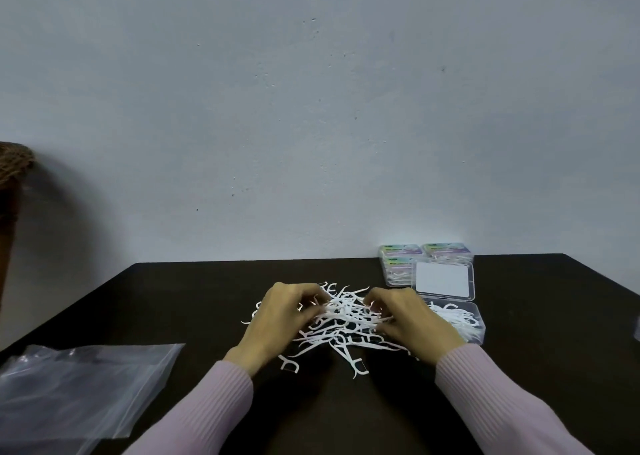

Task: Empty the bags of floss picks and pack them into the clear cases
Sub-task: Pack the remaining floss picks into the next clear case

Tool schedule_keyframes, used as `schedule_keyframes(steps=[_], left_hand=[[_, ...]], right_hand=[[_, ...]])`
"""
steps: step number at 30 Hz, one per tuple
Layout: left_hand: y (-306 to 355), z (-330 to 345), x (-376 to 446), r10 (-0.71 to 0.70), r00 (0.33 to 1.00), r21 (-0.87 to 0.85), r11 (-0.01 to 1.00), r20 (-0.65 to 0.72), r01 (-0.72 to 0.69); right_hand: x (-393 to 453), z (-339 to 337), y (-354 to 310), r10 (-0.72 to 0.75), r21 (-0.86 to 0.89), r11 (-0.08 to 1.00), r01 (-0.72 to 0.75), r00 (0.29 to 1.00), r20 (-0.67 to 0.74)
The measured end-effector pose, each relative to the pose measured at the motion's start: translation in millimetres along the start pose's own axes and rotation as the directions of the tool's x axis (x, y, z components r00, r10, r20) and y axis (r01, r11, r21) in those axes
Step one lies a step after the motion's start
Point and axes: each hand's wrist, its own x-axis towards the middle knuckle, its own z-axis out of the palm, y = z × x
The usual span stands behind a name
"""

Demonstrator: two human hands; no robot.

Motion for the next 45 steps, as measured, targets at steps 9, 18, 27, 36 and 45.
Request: schedule_keyframes(steps=[9,18,27,36,45], left_hand=[[13,-15,17,-0.132,0.991,-0.269,0.955,-0.02,0.122],[40,15,37,-0.22,0.975,-0.532,0.827,-0.013,0.18],[65,61,61,-0.336,0.942,-0.745,0.629,-0.006,0.22],[63,82,57,-0.35,0.937,-0.69,0.673,0.021,0.267],[64,78,49,-0.284,0.959,-0.593,0.772,-0.001,0.229]], right_hand=[[-2,-16,20,0.12,0.306,0.947,-0.097,0.991,-0.058],[-13,-44,39,0.321,0.644,0.741,-0.193,0.943,-0.088],[-21,-52,76,0.682,0.869,0.409,-0.278,0.726,-0.089],[-17,-39,76,0.762,0.879,0.363,-0.309,0.641,-0.089],[-23,-47,77,0.625,0.607,0.663,-0.439,0.771,-0.125]])
